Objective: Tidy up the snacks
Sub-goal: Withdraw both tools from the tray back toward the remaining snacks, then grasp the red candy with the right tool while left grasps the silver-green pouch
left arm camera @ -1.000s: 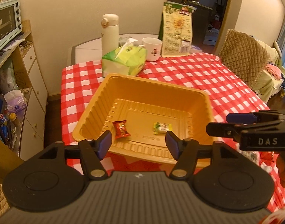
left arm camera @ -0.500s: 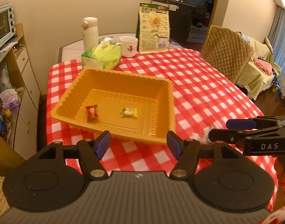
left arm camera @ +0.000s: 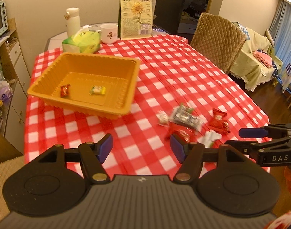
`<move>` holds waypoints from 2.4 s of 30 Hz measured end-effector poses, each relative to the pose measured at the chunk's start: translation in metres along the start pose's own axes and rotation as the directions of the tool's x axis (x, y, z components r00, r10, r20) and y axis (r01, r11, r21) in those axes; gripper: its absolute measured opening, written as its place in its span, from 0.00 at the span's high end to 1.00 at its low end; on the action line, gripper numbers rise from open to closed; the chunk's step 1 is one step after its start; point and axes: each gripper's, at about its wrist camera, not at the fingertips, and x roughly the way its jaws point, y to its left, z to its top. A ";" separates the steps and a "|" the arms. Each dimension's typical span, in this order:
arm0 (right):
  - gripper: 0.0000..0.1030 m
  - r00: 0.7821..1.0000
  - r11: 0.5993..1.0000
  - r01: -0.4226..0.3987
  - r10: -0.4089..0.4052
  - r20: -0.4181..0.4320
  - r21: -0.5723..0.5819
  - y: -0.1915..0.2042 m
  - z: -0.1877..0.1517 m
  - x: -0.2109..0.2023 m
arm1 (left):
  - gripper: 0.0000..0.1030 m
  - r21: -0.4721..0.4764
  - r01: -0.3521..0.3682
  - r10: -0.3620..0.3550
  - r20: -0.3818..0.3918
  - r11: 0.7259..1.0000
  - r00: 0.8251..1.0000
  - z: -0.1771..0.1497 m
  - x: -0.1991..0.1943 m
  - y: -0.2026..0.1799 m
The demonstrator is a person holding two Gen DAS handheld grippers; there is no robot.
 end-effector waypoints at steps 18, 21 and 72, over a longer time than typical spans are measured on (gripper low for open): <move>0.31 0.998 0.998 0.041 -0.039 -0.055 0.041 -0.057 -0.042 -0.020 | 0.38 0.048 0.048 -0.044 -0.082 0.998 0.996 -0.032 0.019 -0.077; 0.32 0.998 0.999 0.038 -0.037 -0.055 0.013 -0.058 -0.046 -0.016 | 0.38 0.050 0.047 -0.042 -0.093 0.998 0.995 -0.035 0.025 -0.081; 0.80 0.993 0.981 -0.001 -0.021 -0.114 -0.194 -0.074 -0.032 0.033 | 0.49 0.291 0.129 -0.083 -0.165 0.948 0.983 -0.028 0.105 -0.112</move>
